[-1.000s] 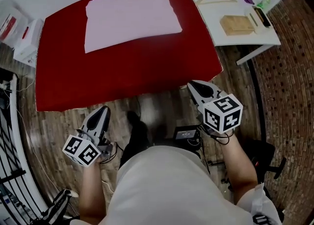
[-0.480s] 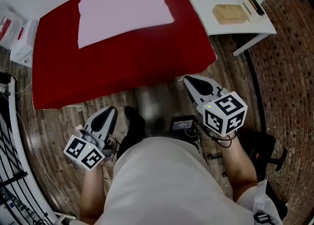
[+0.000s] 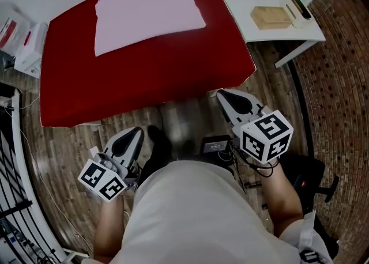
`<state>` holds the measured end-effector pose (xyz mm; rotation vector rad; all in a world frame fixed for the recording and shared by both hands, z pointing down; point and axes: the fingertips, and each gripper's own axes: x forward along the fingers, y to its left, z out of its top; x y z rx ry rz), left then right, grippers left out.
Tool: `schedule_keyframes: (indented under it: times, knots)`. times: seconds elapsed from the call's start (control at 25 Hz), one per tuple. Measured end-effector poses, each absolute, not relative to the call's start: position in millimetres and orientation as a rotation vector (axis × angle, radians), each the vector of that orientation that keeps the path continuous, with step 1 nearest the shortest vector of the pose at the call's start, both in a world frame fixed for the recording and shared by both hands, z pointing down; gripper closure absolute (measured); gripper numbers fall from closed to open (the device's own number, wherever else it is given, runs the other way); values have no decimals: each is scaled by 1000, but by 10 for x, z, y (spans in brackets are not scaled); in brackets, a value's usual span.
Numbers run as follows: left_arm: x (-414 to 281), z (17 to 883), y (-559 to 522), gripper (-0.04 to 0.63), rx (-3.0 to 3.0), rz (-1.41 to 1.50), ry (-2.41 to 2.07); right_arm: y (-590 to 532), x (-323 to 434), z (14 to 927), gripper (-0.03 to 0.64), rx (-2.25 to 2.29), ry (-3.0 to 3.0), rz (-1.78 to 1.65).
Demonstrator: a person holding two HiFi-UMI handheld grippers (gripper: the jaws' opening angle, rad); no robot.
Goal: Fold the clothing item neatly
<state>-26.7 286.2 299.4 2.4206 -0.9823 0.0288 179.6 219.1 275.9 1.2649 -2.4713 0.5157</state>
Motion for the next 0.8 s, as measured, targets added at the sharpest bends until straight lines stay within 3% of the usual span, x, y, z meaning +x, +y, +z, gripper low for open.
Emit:
schedule_keyframes:
  times: [0.8]
  knots:
    - [-341,2975,2865,580,2410,49,-1004,2117,1765,2633,603,1303,-2474,445]
